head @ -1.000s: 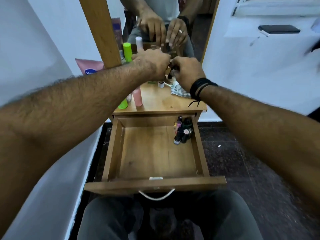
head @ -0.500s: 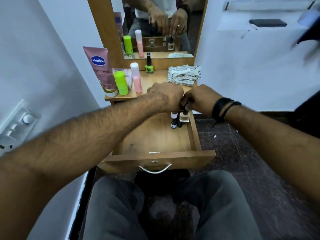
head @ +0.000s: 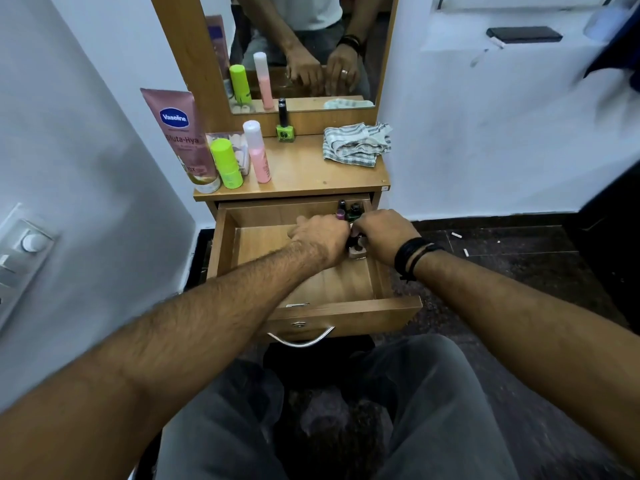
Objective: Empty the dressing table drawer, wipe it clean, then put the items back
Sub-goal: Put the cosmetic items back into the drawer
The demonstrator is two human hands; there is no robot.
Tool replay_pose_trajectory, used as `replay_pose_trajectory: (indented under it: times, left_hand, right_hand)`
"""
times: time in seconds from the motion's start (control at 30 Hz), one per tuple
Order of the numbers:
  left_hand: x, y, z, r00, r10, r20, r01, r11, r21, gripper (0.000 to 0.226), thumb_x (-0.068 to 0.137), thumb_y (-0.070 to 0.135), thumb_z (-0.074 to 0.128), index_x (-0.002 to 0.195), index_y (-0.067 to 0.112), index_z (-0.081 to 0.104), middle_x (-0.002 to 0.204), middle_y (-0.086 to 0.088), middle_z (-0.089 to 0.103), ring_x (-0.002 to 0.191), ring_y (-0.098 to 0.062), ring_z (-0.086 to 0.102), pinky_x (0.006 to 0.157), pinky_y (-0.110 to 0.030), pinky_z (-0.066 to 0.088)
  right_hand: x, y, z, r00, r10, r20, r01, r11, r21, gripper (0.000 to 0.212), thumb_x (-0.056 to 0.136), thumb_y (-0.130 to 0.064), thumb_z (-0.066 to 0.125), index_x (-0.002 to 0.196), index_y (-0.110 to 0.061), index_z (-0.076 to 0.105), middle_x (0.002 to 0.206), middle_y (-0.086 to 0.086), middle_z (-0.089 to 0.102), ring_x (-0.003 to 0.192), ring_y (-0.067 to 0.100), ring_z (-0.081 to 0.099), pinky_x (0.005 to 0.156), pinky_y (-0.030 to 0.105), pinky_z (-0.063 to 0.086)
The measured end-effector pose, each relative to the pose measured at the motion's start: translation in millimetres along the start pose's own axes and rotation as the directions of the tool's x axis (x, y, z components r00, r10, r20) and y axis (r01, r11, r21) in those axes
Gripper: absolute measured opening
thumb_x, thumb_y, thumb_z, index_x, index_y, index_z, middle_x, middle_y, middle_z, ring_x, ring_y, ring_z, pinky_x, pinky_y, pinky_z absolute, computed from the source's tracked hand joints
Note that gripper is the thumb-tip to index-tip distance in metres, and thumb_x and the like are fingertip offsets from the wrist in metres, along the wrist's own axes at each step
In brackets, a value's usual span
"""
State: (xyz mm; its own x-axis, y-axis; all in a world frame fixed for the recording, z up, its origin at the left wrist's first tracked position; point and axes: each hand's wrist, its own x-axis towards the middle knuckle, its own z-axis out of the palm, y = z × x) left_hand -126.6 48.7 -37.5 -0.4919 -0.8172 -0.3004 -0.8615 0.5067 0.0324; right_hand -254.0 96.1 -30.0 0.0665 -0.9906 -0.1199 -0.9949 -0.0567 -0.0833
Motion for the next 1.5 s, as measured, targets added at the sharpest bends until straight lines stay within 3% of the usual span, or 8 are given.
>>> replay_pose_trajectory:
  times: [0.4,0.9,1.13,1.33,1.5]
  left_hand:
    - [5,-6,3,1.000,-0.013,0.010,0.013,0.999,-0.038,0.035,0.095,0.036,0.062,0.127,0.024,0.053,0.105,-0.004,0.054,0.111,-0.036,0.056,0.087,-0.052,0.048]
    - [-3,-5,2,1.000,0.008,0.012,-0.008,1.000,-0.003,0.033,0.095,0.038,0.062,0.125,0.024,0.056,0.102,-0.002,0.054,0.108,-0.032,0.060,0.086,-0.051,0.052]
    - [-5,-4,3,1.000,-0.017,0.018,0.017,1.000,0.012,0.036,0.096,0.039,0.061,0.129,0.027,0.056,0.100,-0.002,0.053,0.090,-0.024,0.051,0.069,-0.044,0.045]
    - [-7,-2,0,1.000,-0.015,0.002,0.015,1.000,0.026,0.035,0.097,0.040,0.059,0.129,0.024,0.058,0.102,-0.003,0.055,0.103,-0.030,0.061,0.067,-0.044,0.044]
    - [-13,-3,-5,1.000,-0.001,-0.014,0.002,1.000,0.027,0.031,0.098,0.035,0.057,0.128,0.025,0.057,0.100,-0.002,0.053,0.089,-0.025,0.051,0.067,-0.042,0.044]
  right_hand:
    - [1,0,7,0.998,0.000,-0.057,0.000,1.000,0.000,0.022,0.096,-0.019,0.055,0.115,-0.019,0.068,0.112,0.004,0.064,0.102,0.026,0.061,0.089,0.044,0.053]
    - [0,1,13,0.997,0.057,-0.058,-0.055,0.998,0.030,0.021,0.095,-0.024,0.058,0.114,-0.021,0.066,0.112,0.004,0.062,0.100,0.027,0.061,0.087,0.044,0.055]
    - [-2,5,14,0.996,0.062,-0.062,-0.060,0.998,0.027,0.020,0.094,-0.026,0.059,0.111,-0.019,0.063,0.110,0.004,0.061,0.099,0.028,0.061,0.083,0.043,0.055]
    - [-2,8,13,0.995,0.071,-0.067,-0.067,0.996,0.062,0.018,0.093,-0.028,0.058,0.109,-0.021,0.064,0.109,0.003,0.062,0.096,0.027,0.060,0.083,0.042,0.054]
    - [-1,9,12,0.991,0.088,-0.102,-0.076,0.991,0.110,0.020,0.093,-0.031,0.059,0.108,-0.022,0.067,0.108,0.002,0.064,0.097,0.026,0.061,0.083,0.040,0.053]
